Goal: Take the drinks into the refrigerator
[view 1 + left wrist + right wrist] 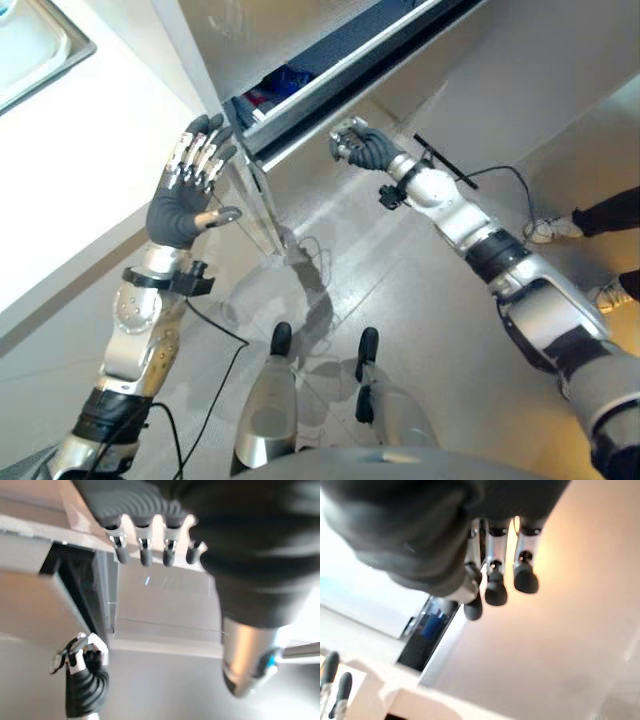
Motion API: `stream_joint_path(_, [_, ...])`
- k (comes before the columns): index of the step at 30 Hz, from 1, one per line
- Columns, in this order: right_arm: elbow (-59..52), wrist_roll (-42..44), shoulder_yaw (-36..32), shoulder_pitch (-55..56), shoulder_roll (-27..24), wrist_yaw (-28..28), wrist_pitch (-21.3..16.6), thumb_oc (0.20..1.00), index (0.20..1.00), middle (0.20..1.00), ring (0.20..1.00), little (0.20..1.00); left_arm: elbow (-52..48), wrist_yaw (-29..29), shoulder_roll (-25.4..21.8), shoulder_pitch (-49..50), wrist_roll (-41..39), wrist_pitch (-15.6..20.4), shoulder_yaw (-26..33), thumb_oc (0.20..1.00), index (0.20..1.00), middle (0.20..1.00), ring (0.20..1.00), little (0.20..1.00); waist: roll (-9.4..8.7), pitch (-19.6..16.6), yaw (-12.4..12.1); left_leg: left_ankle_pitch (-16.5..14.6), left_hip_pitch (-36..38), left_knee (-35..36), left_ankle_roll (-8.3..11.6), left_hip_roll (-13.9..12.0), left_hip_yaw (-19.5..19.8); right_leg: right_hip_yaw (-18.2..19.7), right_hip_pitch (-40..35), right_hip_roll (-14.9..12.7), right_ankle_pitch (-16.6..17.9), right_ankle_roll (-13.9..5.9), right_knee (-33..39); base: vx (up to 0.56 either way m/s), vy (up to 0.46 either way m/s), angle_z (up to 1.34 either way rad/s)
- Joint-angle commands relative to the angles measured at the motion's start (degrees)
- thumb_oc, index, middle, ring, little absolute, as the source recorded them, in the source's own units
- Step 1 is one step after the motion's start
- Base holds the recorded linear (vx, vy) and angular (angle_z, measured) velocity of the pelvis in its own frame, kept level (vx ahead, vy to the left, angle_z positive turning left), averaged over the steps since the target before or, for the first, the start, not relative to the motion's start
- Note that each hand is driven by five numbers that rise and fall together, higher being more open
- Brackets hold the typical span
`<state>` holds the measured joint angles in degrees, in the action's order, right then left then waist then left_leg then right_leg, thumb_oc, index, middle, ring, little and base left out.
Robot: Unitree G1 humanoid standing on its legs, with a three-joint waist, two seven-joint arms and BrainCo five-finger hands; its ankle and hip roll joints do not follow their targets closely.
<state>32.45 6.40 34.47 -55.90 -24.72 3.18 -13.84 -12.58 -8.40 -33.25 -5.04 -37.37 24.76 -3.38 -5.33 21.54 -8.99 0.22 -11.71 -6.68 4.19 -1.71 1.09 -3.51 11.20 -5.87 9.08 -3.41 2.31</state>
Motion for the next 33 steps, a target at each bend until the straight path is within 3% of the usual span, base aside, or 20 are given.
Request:
stream_joint_path(1, [-2.1, 2.4, 0.0, -1.6, -0.2, -0.8, -3.1, 0.200, 0.200, 0.200, 0.200, 0.200, -4.9, -0.3, -2.2, -0.2, -0.6, 4.3, 0.5, 1.000, 1.000, 1.000, 1.000, 1.000, -0.57, -1.5, 0.6, -4.1, -0.1, -1.5, -6.72, 4.7, 0.3, 0.1, -0.6, -0.8, -8.5, -0.44, -7.6, -0.02, 0.023, -0.04])
stream_joint_path(12, [-12.0, 5.3, -9.4, 22.5, -2.2, 0.4, -4.6, 0.200, 0.200, 0.200, 0.200, 0.200, -4.6, 1.4, -1.1, 0.8, 4.2, 4.0, 2.0, 1.000, 1.000, 1.000, 1.000, 1.000, -0.18, -1.8, 4.6, -4.3, 0.2, -1.7, -6.61, 4.3, -0.6, 1.1, -0.5, -0.6, -8.6, -0.66, -7.9, -0.01, 0.010, -0.04])
stream_joint_path(16, [-15.1, 6.4, -15.9, 32.5, -5.2, 1.4, -5.6, 0.200, 0.200, 0.200, 0.200, 0.200, -4.1, 1.1, -0.9, 1.6, 5.8, 4.2, 2.7, 1.000, 1.000, 1.000, 1.000, 1.000, -0.05, -2.7, 6.6, -4.7, 0.6, -2.0, -6.62, 4.2, -1.1, 1.3, -0.8, -0.6, -8.7, -0.79, -7.8, 0.02, 0.006, -0.07])
stream_joint_path(17, [-17.0, 7.9, -20.5, 38.0, -6.2, 1.2, -6.8, 0.200, 0.200, 0.200, 0.200, 0.200, -3.4, 1.2, -0.7, 2.1, 6.3, 4.5, 3.3, 1.000, 1.000, 1.000, 1.000, 1.000, 0.03, -3.3, 7.9, -4.8, 1.0, -1.9, -6.61, 4.1, -1.5, 1.6, -1.0, -0.6, -8.8, -0.90, -7.7, 0.02, 0.008, -0.12])
stream_joint_path(23, [-22.6, 10.9, -33.1, 51.1, -4.6, 1.2, -9.2, 0.200, 0.200, 0.200, 0.200, 0.200, -0.7, 0.7, 1.5, 5.1, 7.3, 4.2, 4.7, 1.000, 1.000, 1.000, 1.000, 1.000, 0.84, -5.9, 10.8, -5.3, 2.4, -1.4, -6.57, 3.9, -2.2, 2.2, -2.3, -0.5, -8.9, -1.24, -6.9, 0.05, 0.020, -0.09])
stream_joint_path(24, [-23.7, 11.2, -35.4, 53.4, -4.2, 1.2, -9.7, 0.614, 0.614, 0.614, 0.614, 0.614, 0.1, 0.7, 2.0, 5.7, 7.9, 4.2, 4.6, 1.000, 1.000, 1.000, 1.000, 1.000, 1.03, -6.5, 11.5, -5.4, 2.8, -1.2, -6.51, 3.8, -2.4, 2.3, -2.7, -0.5, -8.9, -1.30, -6.6, 0.07, 0.033, -0.10])
stream_joint_path(25, [-24.9, 11.3, -37.2, 55.1, -3.8, 1.4, -10.0, 0.947, 0.947, 0.947, 0.947, 0.947, 0.8, 0.5, 2.2, 6.4, 8.8, 4.1, 4.9, 1.000, 1.000, 1.000, 1.000, 1.000, 1.20, -7.0, 12.1, -5.5, 3.1, -1.1, -6.52, 3.8, -2.5, 2.3, -3.0, -0.5, -8.9, -1.37, -6.4, 0.07, 0.030, -0.15])
stream_joint_path(26, [-25.7, 11.7, -38.7, 56.4, -3.3, 1.6, -10.1, 1.000, 1.000, 1.000, 1.000, 1.000, 1.1, 0.4, 2.5, 6.9, 9.2, 4.1, 5.1, 1.000, 1.000, 1.000, 1.000, 1.000, 1.40, -7.5, 12.5, -5.6, 3.4, -1.0, -6.54, 3.8, -2.6, 2.4, -3.3, -0.5, -8.9, -1.42, -6.2, 0.09, 0.044, -0.15])
stream_joint_path(29, [-26.4, 13.7, -41.8, 59.7, -1.4, 2.0, -10.6, 1.000, 1.000, 1.000, 1.000, 1.000, 4.7, 0.3, 3.7, 8.2, 10.3, 3.4, 4.2, 1.000, 1.000, 1.000, 1.000, 1.000, 2.01, -9.2, 13.8, -6.0, 4.9, -0.5, -6.60, 3.8, -3.2, 2.8, -4.4, -0.3, -8.9, -1.58, -5.6, 0.06, 0.030, -0.16])
stream_joint_path(33, [-20.4, 8.8, -42.2, 62.3, -1.7, -0.3, -10.3, 1.000, 1.000, 1.000, 1.000, 1.000, 13.0, -0.6, 5.1, 11.3, 13.1, 1.6, 1.7, 1.000, 1.000, 1.000, 1.000, 1.000, 3.02, -11.8, 15.1, -6.1, 7.2, 1.0, -6.62, 3.5, -4.2, 3.6, -6.2, 0.0, -8.5, -1.91, -4.1, 0.05, 0.019, -0.11])
